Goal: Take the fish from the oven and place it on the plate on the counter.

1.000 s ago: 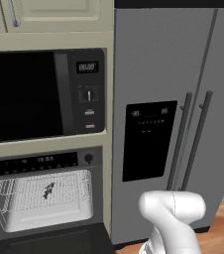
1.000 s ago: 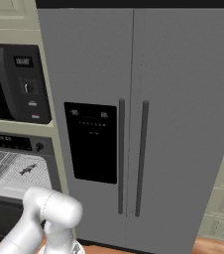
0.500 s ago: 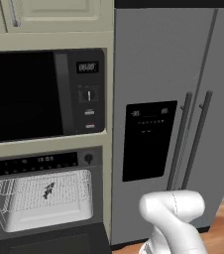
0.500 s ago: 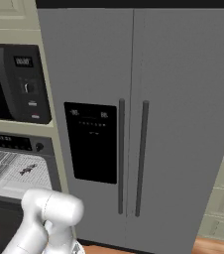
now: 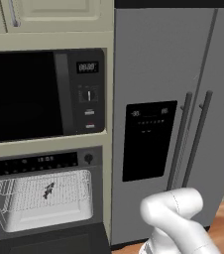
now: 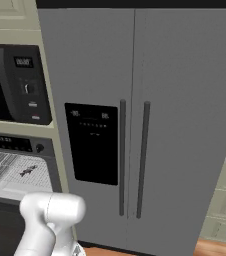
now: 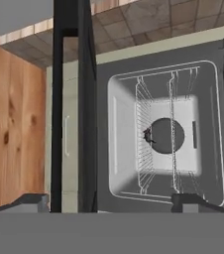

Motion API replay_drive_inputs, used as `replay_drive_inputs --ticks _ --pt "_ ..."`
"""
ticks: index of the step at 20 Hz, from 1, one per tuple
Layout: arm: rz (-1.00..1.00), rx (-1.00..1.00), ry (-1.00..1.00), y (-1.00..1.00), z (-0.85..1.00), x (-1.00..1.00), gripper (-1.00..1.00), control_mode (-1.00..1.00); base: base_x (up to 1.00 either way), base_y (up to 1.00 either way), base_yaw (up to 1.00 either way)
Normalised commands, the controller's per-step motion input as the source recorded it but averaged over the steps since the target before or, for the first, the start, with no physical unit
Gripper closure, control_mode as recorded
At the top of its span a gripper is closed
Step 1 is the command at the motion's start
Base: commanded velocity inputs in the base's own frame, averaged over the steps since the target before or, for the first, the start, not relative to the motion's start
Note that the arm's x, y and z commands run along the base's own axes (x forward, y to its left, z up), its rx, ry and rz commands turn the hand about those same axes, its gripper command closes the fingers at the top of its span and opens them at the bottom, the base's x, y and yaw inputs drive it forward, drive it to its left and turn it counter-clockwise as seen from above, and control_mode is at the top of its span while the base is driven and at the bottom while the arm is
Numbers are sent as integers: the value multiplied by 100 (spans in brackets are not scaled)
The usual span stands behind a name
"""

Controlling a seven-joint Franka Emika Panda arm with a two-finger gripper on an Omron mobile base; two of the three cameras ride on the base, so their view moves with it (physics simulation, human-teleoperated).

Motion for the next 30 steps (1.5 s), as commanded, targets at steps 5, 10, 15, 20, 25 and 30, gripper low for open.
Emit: replay_drive_inputs --ticks 5,10,15,20,25,30 --pt "1 0 -5 0 78 -23 -100 -100 0 0 0" --pt "0 0 0 0 46 26 -100 -100 0 0 0" --pt "0 0 0 6 2 87 -100 -100 0 0 0" --pt "0 0 0 17 0 98 -100 -100 0 0 0" --pt "0 0 0 5 -15 100 -100 -100 0 0 0" --pt "-5 4 0 -4 -13 76 -100 -100 0 0 0"
